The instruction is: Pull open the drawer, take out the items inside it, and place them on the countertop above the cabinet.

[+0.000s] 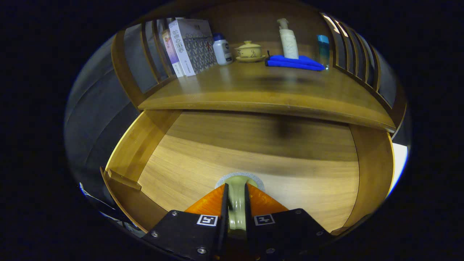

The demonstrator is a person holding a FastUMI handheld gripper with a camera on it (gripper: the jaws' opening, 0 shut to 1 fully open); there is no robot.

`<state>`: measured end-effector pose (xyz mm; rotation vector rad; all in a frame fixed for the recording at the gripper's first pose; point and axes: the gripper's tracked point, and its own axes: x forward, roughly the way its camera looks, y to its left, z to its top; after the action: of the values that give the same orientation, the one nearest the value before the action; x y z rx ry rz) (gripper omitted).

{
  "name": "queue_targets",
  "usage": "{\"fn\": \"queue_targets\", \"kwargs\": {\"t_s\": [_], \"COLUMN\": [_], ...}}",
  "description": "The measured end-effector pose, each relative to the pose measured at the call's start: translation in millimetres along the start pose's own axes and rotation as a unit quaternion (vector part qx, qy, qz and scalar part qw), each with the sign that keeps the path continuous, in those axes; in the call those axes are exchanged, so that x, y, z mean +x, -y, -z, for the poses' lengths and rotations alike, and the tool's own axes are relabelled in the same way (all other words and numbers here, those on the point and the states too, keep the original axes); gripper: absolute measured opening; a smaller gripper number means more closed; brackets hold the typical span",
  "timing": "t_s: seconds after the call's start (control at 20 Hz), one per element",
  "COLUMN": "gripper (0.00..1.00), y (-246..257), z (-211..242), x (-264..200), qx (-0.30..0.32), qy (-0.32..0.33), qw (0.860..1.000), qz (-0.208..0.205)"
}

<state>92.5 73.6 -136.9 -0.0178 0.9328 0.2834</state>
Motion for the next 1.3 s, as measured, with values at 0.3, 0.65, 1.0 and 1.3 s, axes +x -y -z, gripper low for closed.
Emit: {"fn": "queue_targets", "kwargs": {"t_s": [0.3,0.65,1.0,1.3], "gripper": [0.2,0.2,0.2,0.2], "y": [0,-8,-17,1], "z": [-20,-70,-132,-185], "x": [-13,-56,-86,-59], "qx": [0.022,0.018,0.011,0.029], "qy": [0.048,0.118,0.186,0.213], "qw": [0.999,0.993,0.982,0.976], "qz": [-0.003,-0.014,-0.013,0.036]}}
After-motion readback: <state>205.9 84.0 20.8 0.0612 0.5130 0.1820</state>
